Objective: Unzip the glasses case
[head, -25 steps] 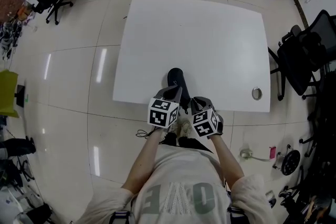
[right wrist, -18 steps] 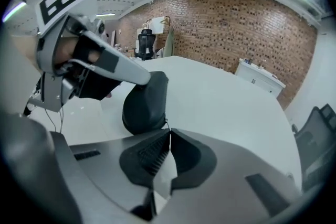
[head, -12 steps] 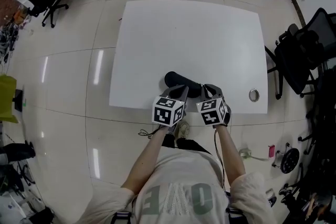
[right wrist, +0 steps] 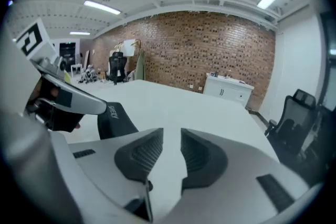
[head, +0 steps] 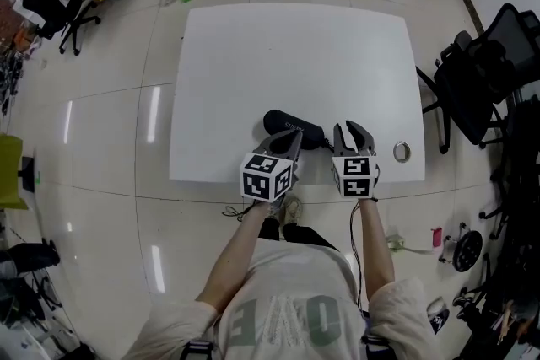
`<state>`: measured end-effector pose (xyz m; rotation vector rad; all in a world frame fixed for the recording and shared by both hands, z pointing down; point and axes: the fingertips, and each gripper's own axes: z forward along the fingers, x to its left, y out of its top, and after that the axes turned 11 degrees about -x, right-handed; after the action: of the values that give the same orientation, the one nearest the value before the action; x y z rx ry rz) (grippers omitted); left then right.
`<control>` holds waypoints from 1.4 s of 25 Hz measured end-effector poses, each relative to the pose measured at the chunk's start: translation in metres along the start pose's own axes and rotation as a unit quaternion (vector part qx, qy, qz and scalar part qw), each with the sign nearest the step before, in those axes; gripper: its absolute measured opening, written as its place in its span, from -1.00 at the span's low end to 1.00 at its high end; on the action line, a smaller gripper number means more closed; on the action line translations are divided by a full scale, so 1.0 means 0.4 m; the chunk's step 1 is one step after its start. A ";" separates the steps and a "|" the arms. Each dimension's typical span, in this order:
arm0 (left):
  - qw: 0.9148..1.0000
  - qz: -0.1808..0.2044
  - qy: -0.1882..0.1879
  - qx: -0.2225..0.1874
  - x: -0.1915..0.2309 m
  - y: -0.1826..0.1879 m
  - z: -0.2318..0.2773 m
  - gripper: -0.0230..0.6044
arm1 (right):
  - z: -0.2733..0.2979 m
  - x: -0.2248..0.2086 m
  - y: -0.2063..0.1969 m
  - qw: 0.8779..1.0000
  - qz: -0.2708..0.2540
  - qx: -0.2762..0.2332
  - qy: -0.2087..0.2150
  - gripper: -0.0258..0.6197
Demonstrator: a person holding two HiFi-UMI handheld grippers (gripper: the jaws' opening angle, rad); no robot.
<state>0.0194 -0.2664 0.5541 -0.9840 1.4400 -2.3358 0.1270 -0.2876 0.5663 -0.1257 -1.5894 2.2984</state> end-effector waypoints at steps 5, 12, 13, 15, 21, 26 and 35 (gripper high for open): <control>0.976 -0.084 -0.015 -0.198 0.020 0.200 -0.135 -0.94 | -0.120 -0.029 0.120 0.968 0.225 -0.111 0.026 -0.55; 0.922 -0.067 0.015 -0.381 0.073 0.320 -0.366 -0.95 | -0.311 -0.020 0.247 0.862 0.437 -0.240 0.090 -0.56; 0.926 -0.050 0.023 -0.372 0.066 0.312 -0.374 -0.94 | -0.322 -0.020 0.239 0.873 0.424 -0.231 0.074 -0.56; 0.931 -0.032 0.028 -0.363 0.038 0.301 -0.390 -0.94 | -0.345 -0.018 0.231 0.887 0.401 -0.222 0.059 -0.56; 0.933 -0.020 0.028 -0.358 -0.039 0.265 -0.465 -0.95 | -0.421 0.029 0.218 0.891 0.385 -0.225 0.079 -0.57; 0.928 -0.017 0.026 -0.370 -0.089 0.227 -0.551 -0.94 | -0.516 0.053 0.193 0.898 0.364 -0.234 0.085 -0.58; 0.929 0.029 -0.008 -0.369 -0.234 0.075 -0.744 -0.95 | -0.766 0.173 0.118 0.908 0.326 -0.251 0.076 -0.58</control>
<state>-0.1070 -0.0234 0.4017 -1.0809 2.3691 -1.7275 0.1320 -0.0065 0.4181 -1.0829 -2.2624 2.1388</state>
